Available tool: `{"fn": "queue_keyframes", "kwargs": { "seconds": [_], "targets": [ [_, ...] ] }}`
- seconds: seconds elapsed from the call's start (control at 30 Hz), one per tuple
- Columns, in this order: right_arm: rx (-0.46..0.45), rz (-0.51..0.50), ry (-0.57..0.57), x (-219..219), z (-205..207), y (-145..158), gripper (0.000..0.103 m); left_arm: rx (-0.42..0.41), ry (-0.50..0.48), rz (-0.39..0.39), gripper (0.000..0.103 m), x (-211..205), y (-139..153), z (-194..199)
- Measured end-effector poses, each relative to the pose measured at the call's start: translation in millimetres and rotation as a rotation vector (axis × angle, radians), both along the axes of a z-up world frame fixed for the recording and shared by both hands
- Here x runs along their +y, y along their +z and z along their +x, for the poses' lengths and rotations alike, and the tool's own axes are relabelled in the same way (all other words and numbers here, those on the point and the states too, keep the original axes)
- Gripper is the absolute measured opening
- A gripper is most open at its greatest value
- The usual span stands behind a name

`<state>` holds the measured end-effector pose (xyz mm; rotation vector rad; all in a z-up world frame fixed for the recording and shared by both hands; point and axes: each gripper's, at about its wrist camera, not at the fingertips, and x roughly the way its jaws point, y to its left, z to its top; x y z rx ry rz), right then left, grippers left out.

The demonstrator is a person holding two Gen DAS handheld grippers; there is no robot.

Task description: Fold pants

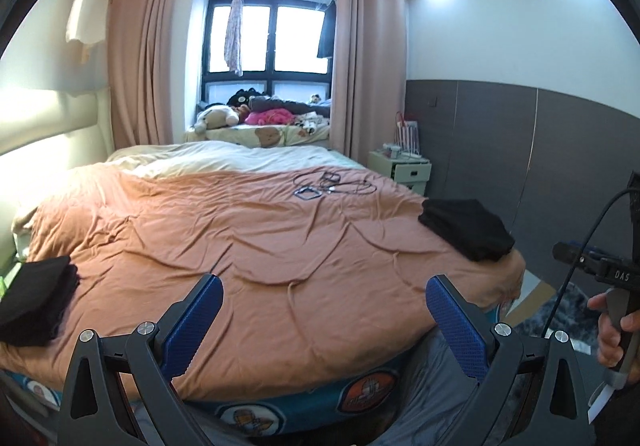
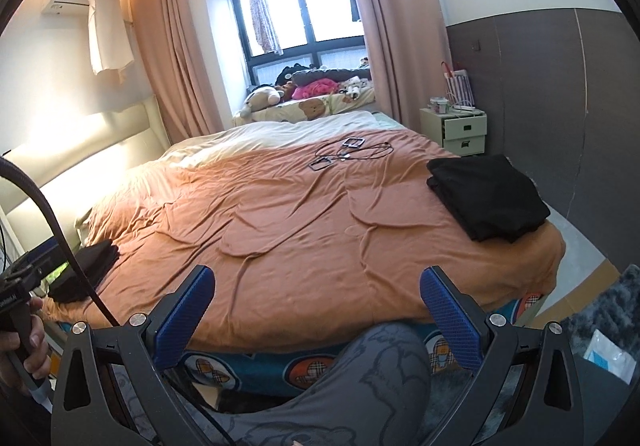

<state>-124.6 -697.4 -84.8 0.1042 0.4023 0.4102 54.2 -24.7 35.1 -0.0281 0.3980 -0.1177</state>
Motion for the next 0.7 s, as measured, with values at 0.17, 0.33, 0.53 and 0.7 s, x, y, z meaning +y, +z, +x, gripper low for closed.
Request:
{"fn": "queue_keyframes", "kwargs": {
  "seconds": [0.17,0.33,0.53,0.7],
  "targets": [
    [-0.001,-0.02,0.0,8,-7,-11,0.103,0.025,0.012,-0.018,0.102,4,-20,-9],
    [0.037,-0.014,-0.01,19,-8,-22,0.103,0.032,0.014,-0.001,0.102,3,-35,-15],
    [0.062,-0.045,-0.019,34,-3,-23,0.103,0.046,0.045,-0.004,0.102,7,-45,-14],
    [0.068,-0.054,0.0,45,-6,-24,0.103,0.054,0.052,-0.015,0.102,9,-47,-12]
  ]
}}
